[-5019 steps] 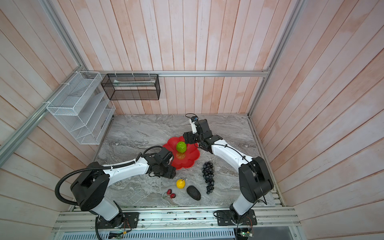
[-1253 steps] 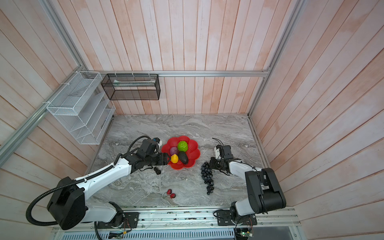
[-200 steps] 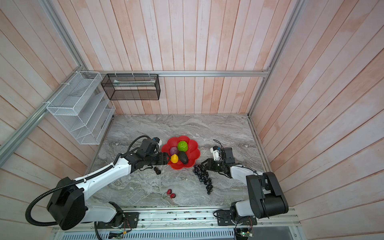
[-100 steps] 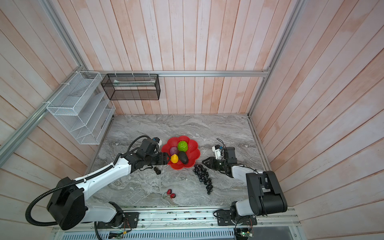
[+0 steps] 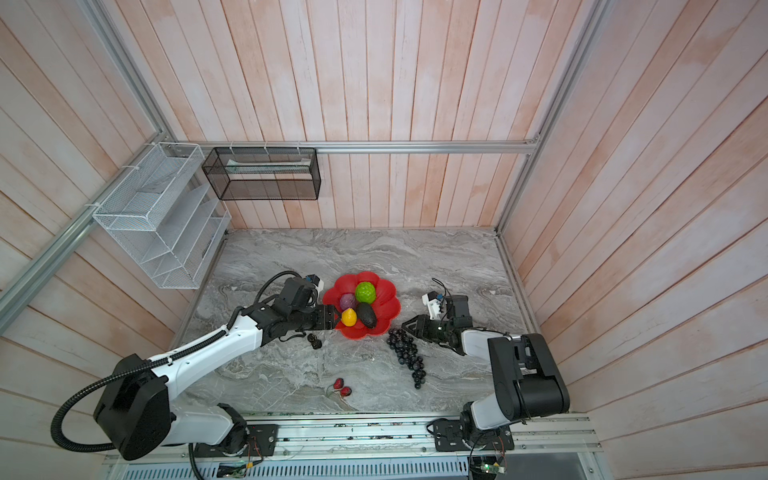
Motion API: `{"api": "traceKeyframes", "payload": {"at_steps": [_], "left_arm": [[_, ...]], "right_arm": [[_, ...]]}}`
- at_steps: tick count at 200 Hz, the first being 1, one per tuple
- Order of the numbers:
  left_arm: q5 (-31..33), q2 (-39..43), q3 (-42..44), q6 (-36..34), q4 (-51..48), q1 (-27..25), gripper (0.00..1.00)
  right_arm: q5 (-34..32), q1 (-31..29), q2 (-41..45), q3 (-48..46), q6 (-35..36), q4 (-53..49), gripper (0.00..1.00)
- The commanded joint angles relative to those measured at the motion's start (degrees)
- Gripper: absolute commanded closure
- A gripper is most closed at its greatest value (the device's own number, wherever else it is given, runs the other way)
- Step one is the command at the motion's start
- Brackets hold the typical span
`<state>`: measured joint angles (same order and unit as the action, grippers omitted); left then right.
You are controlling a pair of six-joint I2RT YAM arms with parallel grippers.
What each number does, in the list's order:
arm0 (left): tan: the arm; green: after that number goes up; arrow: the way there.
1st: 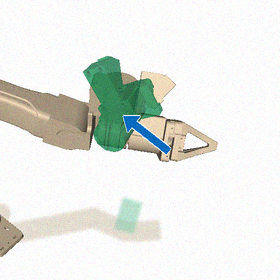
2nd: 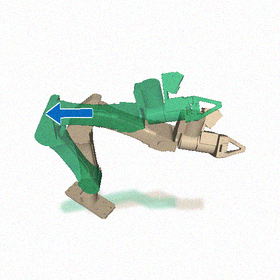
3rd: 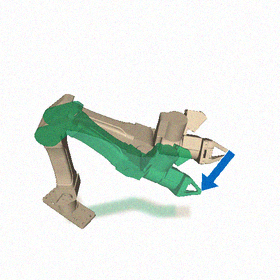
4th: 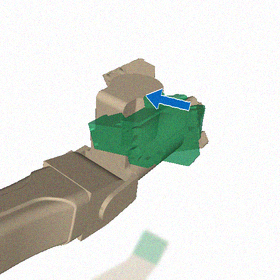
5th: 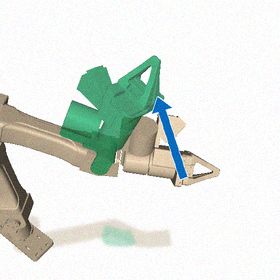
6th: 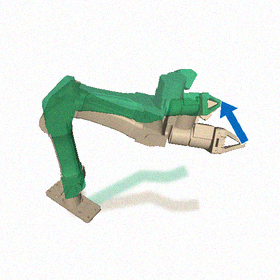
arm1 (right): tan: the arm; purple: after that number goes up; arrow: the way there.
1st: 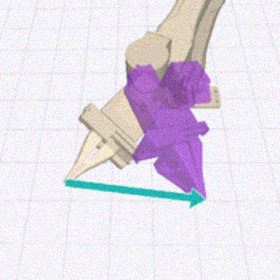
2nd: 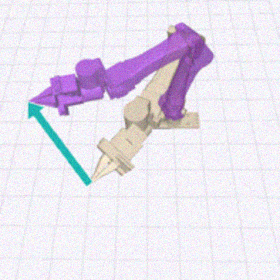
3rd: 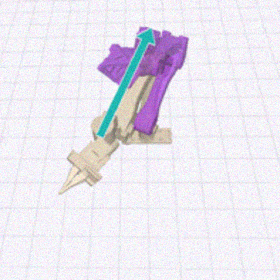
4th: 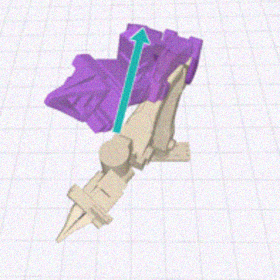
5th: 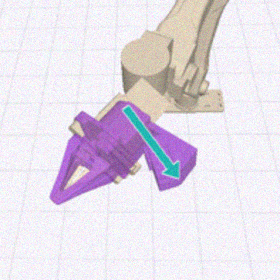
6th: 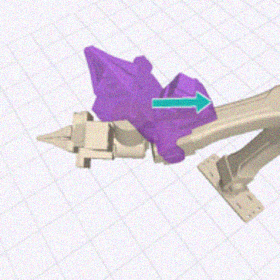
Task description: Place and organize the fake fruits in the fruit bowl
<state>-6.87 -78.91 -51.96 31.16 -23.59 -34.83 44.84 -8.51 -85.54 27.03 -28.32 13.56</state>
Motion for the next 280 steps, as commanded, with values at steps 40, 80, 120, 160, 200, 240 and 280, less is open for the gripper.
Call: {"api": "traceKeyframes", "payload": {"at_steps": [40, 80, 120, 160, 200, 240, 280], "left_arm": [[0.3, -0.1, -1.5, 0.3, -0.3, 0.3, 0.25], [0.3, -0.3, -1.9, 0.0, -0.5, 0.3, 0.25], [0.5, -0.2, -2.0, -0.1, -0.7, 0.3, 0.25], [0.3, -0.6, -2.1, -0.1, -0.4, 0.3, 0.25], [0.1, -0.6, -2.1, 0.1, -0.4, 0.3, 0.25], [0.3, -0.5, -1.9, 0.2, -0.6, 0.3, 0.25], [0.3, -0.5, -1.9, 0.2, -0.5, 0.3, 0.25]], "right_arm": [[4.1, 0.2, -1.7, -0.8, -1.4, 4.0, 0.79], [5.3, 0.2, -1.6, -1.2, -2.8, 5.4, 0.77], [2.7, 1.5, 0.1, -0.9, -1.0, 2.1, 0.57], [3.5, 1.5, -0.8, -1.7, -0.9, 2.6, 0.58], [7.7, 1.1, -2.6, -2.5, -3.4, 6.8, 0.61], [8.8, 1.1, -2.7, -3.2, -5.0, 9.4, 0.65], [9.9, 1.2, -2.4, -3.4, -6.3, 10.7, 0.69]]}}
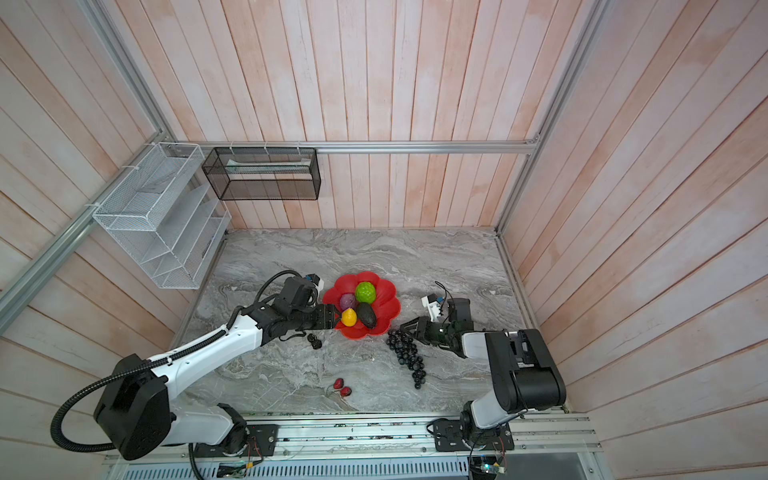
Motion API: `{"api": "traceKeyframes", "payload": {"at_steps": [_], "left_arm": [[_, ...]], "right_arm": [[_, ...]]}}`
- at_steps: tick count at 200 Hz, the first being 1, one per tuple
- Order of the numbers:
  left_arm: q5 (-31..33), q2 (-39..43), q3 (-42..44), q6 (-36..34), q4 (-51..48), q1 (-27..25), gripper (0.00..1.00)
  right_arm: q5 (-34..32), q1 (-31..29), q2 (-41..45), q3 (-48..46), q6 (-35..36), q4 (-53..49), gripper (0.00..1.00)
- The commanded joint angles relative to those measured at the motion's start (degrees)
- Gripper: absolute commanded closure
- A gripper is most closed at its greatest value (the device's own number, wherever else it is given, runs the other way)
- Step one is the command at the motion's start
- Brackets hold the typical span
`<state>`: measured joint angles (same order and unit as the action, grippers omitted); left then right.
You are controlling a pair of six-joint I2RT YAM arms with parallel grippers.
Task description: Place and organize the fake fruits in the fruit bowl
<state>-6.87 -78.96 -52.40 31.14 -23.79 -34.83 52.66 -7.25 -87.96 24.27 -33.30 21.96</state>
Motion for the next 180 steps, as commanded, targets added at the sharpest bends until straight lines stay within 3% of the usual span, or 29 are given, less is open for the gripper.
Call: {"api": "traceKeyframes", "payload": {"at_steps": [1, 80, 180], "left_arm": [[0.2, -0.4, -1.5, 0.2, -0.3, 0.3, 0.25], [0.0, -0.5, -1.5, 0.2, -0.5, 0.3, 0.25], [0.0, -0.6, -1.6, 0.3, -0.5, 0.3, 0.25]], "right_arm": [[2.1, -0.1, 0.1, -0.6, -1.4, 2.4, 0.69], [4.8, -0.1, -1.2, -0.7, -4.0, 6.2, 0.72], [4.4, 0.7, -0.7, -0.5, -0.9, 1.2, 0.74]]}}
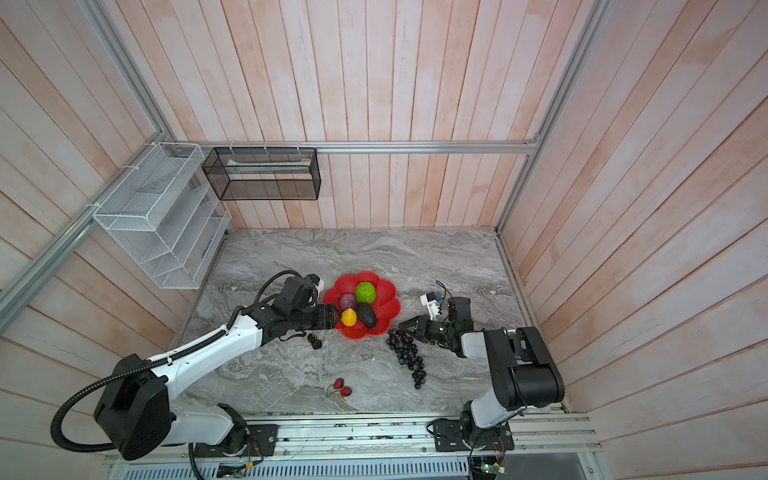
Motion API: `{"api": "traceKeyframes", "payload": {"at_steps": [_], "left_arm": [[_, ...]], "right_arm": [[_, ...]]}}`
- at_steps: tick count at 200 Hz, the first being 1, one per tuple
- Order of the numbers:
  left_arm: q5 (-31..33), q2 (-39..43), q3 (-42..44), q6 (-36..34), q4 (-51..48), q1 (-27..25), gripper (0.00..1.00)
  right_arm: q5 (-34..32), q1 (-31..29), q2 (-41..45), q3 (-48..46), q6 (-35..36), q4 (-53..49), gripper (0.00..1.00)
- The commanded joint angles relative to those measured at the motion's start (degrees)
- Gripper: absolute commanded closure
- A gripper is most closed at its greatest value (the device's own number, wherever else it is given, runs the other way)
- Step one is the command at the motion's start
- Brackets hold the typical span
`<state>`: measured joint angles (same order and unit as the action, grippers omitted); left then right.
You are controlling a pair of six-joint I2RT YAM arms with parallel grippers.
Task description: Place and organize the fake fruits in the fruit bowl
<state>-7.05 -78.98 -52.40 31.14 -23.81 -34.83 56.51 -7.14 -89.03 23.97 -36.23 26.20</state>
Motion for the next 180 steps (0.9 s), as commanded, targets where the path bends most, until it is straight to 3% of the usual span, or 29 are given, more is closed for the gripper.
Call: {"api": "traceKeyframes", "payload": {"at_steps": [1, 58, 180], "left_arm": [[0.2, -0.6, -1.6, 0.2, -0.4, 0.3, 0.25], [0.1, -0.8, -1.7, 0.2, -0.3, 0.3, 0.25], [0.4, -0.7, -2.2, 0.2, -0.8, 0.3, 0.25]], "right_arm": [[0.6, 0.6, 0.4, -0.2, 2.1, -3.2, 0.74], [1.6, 0.8, 0.8, -1.2, 1.9, -2.8, 0.76], [1.9, 1.1, 2.0, -1.0, 1.0, -1.8, 1.00]]}}
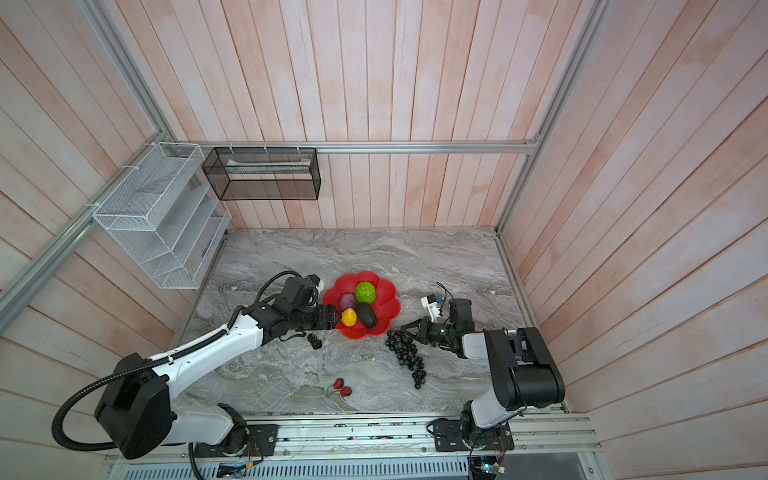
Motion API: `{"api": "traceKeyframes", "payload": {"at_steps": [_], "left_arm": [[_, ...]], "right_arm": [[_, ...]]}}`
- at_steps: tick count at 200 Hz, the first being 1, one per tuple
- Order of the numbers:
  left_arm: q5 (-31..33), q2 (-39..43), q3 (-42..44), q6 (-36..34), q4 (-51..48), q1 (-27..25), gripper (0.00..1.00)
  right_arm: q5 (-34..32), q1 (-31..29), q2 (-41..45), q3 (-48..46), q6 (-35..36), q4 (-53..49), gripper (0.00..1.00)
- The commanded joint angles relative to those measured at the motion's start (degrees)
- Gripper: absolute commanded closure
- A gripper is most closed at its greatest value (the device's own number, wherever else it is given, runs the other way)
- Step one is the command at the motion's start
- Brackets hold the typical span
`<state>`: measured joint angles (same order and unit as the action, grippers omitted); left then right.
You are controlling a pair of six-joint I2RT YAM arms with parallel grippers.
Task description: Place and organize the fake fruits in the fruit bowl
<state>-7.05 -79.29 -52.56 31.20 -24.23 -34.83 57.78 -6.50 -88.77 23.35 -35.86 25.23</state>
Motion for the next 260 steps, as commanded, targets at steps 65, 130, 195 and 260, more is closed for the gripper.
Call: {"api": "traceKeyframes", "payload": {"at_steps": [65, 130, 195, 260], "left_arm": [[0.5, -0.4, -2.4, 0.1, -0.7, 0.3, 0.25], [1.4, -0.7, -3.7, -0.6, -1.4, 0.2, 0.25], [1.7, 1.0, -1.3, 0.2, -1.1, 0.2, 0.25], [1.1, 1.5, 1.3, 1.6, 1.5, 0.2, 0.25]], "right_arm": [[0.1, 1.1, 9.0, -0.2, 1.1, -3.8, 1.00], [-0.7, 1.1, 20.7, 4.3, 1.4, -12.4, 1.00], [-1.0, 0.4, 29.1, 15.4, -1.5, -20.7, 1.00], [-4.9, -7.7, 24.7, 30.7, 0.7, -28.1, 1.00]]}}
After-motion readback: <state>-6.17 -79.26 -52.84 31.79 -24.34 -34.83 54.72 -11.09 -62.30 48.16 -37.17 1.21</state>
